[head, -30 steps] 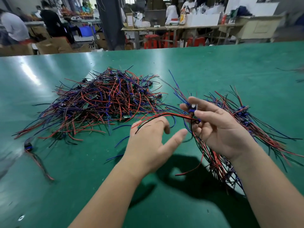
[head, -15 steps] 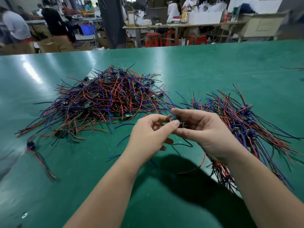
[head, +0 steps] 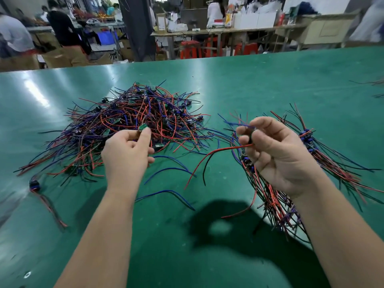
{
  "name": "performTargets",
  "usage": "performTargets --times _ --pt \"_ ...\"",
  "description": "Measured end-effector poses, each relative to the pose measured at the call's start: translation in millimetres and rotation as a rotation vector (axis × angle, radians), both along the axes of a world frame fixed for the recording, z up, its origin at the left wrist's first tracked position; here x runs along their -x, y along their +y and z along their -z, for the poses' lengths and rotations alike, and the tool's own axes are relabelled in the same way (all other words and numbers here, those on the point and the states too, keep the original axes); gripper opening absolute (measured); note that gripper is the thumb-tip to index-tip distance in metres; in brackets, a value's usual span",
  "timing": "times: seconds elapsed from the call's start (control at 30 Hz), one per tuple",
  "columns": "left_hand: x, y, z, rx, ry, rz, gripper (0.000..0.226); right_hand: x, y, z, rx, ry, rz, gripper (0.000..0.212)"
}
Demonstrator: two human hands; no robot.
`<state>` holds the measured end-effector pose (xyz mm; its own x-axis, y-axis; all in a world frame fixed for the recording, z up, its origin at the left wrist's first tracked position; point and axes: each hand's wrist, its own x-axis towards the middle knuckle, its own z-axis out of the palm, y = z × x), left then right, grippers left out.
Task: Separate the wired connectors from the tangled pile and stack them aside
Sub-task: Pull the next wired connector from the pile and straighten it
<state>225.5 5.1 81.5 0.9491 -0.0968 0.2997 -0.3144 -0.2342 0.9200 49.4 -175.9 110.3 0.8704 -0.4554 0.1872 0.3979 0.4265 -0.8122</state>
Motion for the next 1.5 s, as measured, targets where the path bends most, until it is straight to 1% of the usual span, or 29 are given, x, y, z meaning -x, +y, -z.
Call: performTargets --times 0.07,0.13,0.23,0.27,0.33,0.37,0.4,0.43,0.5,0.53,0.6,0.67,0.73,0.8,0.87,0.93,1.0,1.1,1.17,1.3,1.37,1.43,1.5 --pt "-7.2 3.6 5.2 -0.084 -0.021 -0.041 0.024 2.1 -4.0 -2.4 -0.107 -0.058 -0.048 0.031" --pt "-13.2 7.8 9.6 -0.174 0.026 -0.042 0.033 4.4 -7.2 -4.4 -0.205 -0.077 -0.080 0.039" --pt "-16.9 13.8 14.6 -0.371 0.132 -0.029 0.048 6.9 -9.8 -6.0 -0.283 -0.084 -0.097 0.027" --pt "-15.8 14.0 14.1 -0.418 0.130 -0.052 0.052 6.9 -9.2 -6.3 -0.285 -0.084 -0.101 0.024" --pt "-12.1 11.2 10.3 -0.449 0.021 -0.109 0.057 6.0 -6.5 -5.7 -0.258 -0.069 -0.113 0.026" --pt "-7.4 8.1 6.5 -0.418 -0.055 -0.113 0.058 5.4 -4.9 -5.1 -0.228 -0.055 -0.114 0.030" --pt "-1.6 3.4 1.8 -0.344 -0.100 -0.083 0.058 5.0 -2.9 -4.6 -0.190 -0.036 -0.111 0.032" --pt "6.5 -2.3 -4.1 -0.223 -0.091 -0.014 0.056 4.2 -1.0 -4.0 -0.152 -0.015 -0.105 0.030" --pt "30.3 -15.1 -15.7 0.017 0.045 0.252 0.049 1.3 4.0 -2.4 -0.106 0.045 -0.083 0.020" --pt "43.5 -21.4 -18.8 0.072 0.119 0.398 0.047 -0.8 6.6 -1.6 -0.095 0.089 -0.067 0.015" --pt "66.0 -32.1 -18.5 0.040 0.184 0.617 0.047 -5.8 9.2 1.9 -0.085 0.185 -0.032 0.011" --pt "81.0 -38.5 -15.5 0.039 0.198 0.733 0.043 -9.7 9.7 5.3 -0.066 0.261 -0.002 0.008" --pt "88.4 -40.4 -13.7 0.061 0.256 0.801 0.037 -11.5 8.8 9.0 0.034 0.321 0.039 0.012" --pt "92.4 -40.7 -13.8 0.084 0.375 0.833 0.034 -11.7 8.1 11.6 0.167 0.352 0.077 0.018" --pt "93.7 -41.5 -14.3 0.157 0.492 0.841 0.027 -11.0 8.1 12.9 0.242 0.354 0.050 0.021" --pt "93.6 -42.1 -15.7 0.188 0.563 0.852 0.030 -10.1 8.1 12.4 0.215 0.333 -0.053 0.023" --pt "92.9 -41.7 -16.7 0.218 0.614 0.867 0.028 -9.6 7.7 10.6 0.129 0.292 -0.115 0.022" --pt "90.4 -38.7 -19.6 0.258 0.639 0.907 0.023 -10.7 5.9 8.8 -0.026 0.287 -0.064 0.013" --pt "88.5 -36.0 -20.5 0.217 0.635 0.959 0.023 -11.9 6.2 9.0 -0.050 0.311 -0.041 0.012" --pt "88.7 -33.0 -20.6 0.057 0.630 1.041 0.024 -10.8 7.1 11.2 0.053 0.363 -0.059 0.009" --pt "88.3 -33.6 -20.6 0.008 0.648 1.000 0.021 -10.6 6.1 13.2 0.124 0.385 -0.048 0.009" --pt "87.8 -35.8 -18.4 -0.015 0.654 0.910 0.020 -11.5 5.9 16.2 0.214 0.424 -0.022 0.011" --pt "88.2 -38.8 -14.3 -0.022 0.615 0.832 0.019 -12.9 7.9 19.2 0.283 0.450 0.006 0.013"
